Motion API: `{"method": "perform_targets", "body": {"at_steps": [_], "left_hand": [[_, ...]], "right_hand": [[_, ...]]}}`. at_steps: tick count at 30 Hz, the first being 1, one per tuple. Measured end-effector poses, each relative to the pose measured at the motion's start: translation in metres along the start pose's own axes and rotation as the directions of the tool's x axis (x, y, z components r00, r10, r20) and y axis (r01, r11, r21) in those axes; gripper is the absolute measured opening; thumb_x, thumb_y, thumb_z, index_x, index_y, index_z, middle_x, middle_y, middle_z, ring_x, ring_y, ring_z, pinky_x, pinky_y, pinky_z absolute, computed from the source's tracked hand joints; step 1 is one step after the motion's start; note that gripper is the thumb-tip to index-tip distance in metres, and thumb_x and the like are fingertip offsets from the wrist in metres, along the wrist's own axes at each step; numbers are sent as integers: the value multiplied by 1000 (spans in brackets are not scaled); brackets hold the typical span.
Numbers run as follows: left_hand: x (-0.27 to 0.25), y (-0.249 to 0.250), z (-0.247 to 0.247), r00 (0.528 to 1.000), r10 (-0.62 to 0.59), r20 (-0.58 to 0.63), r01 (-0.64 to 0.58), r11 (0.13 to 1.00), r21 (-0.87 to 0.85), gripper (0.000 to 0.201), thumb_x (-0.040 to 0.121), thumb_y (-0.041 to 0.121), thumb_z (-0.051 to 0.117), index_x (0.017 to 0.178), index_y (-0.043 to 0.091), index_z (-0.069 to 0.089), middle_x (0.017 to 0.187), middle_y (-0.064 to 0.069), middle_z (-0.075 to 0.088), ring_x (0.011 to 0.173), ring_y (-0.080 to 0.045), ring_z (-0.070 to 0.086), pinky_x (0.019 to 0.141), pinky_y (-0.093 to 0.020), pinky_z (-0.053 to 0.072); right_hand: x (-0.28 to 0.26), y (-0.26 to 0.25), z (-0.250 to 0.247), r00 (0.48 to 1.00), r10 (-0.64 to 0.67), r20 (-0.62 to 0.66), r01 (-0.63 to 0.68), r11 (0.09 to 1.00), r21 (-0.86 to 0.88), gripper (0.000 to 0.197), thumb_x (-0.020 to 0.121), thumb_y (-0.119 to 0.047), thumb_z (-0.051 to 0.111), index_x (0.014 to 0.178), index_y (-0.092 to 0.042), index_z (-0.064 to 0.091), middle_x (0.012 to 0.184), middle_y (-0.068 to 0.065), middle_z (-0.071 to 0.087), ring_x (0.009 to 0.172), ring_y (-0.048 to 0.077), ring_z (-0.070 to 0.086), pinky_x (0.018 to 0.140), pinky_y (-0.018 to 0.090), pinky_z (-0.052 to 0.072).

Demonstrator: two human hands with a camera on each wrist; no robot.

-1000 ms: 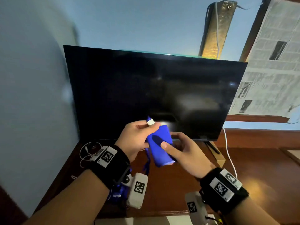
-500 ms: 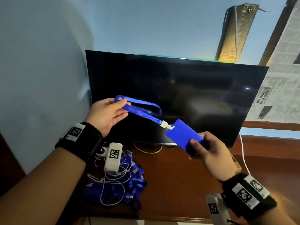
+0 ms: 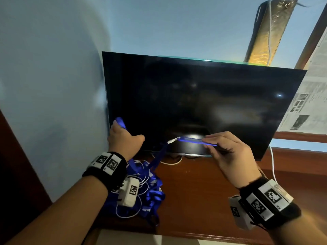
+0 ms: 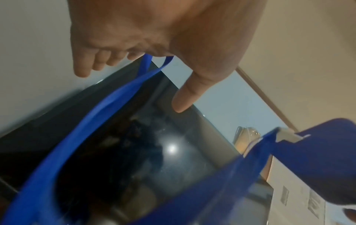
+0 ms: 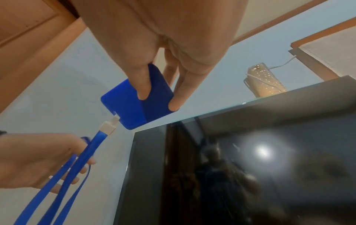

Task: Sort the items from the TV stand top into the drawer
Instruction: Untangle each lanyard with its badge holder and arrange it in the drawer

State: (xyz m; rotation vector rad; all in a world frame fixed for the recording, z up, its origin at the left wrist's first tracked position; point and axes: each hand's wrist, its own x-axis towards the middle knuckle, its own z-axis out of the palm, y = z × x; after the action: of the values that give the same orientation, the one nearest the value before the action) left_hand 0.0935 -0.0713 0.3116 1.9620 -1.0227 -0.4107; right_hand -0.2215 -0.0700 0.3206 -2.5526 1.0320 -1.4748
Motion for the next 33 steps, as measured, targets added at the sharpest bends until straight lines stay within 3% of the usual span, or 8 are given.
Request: {"method": "perform_targets", "body": {"at_steps": [3,6,8,11,14,19,26,33], "left_hand": [[4,2,-4,936,-127,328,84,986,142,80,88,57,70,141,1,48,126,-13,64,118,-34,62,99,-37,51],[4,-12,-7,851,-111,514,-108,920,378,85,93,79,38,134,8,60,122,-13,71,105,-26,69,93,-37,57],[-7,-20,0,802,105,589,-245,956,163,97,82,92,28,146,25,54,147,0,58,132,-18,56,110,-34,42],[-44,-17,18,599,271,753,15,937,-349,90,82,90,25,154,40,40,160,9,42,150,-10,33,125,-41,20],[-70,-11,39,499,350,793,128,875,-467,72,89,80,30,144,38,51,148,15,57,145,-3,39,124,-41,17],[-77,-5,48,597,400,695,212,757,-618,58,98,61,49,119,11,68,113,-8,74,117,-19,67,113,-44,39],[-56,-5,36,704,476,528,-43,770,-637,24,95,41,64,76,27,65,67,-2,49,65,-11,53,89,-46,51],[-49,1,15,703,561,436,-313,796,-518,27,104,28,59,78,32,65,64,7,55,66,-12,53,76,-32,50]], "right_hand": [[1,0,-4,998,-56,5,56,997,-59,25,88,-8,73,111,-15,79,119,3,70,108,15,69,90,33,59],[-3,1,-10,995,-99,-7,98,990,-99,26,88,-12,70,112,-15,79,125,9,68,113,23,68,87,42,62],[-4,3,-12,994,-109,-20,106,988,-111,28,86,-7,73,113,-15,79,125,10,67,115,24,66,87,44,62],[-6,5,-6,995,-95,-25,91,988,-125,33,84,0,77,113,-15,79,126,9,67,115,23,65,90,42,61],[-7,3,1,995,-96,-9,94,986,-135,34,84,-3,77,115,-17,78,128,8,66,118,23,64,92,36,59],[-11,3,3,995,-100,9,101,987,-127,31,89,-14,71,119,-15,76,131,9,64,124,22,62,96,34,56],[-21,-12,3,988,120,98,-141,958,250,66,83,-2,80,142,-21,57,144,-2,50,137,10,49,96,20,55],[-11,-18,21,869,460,183,-485,715,503,46,89,-13,75,132,-22,61,94,2,76,92,18,74,75,23,59]]}}
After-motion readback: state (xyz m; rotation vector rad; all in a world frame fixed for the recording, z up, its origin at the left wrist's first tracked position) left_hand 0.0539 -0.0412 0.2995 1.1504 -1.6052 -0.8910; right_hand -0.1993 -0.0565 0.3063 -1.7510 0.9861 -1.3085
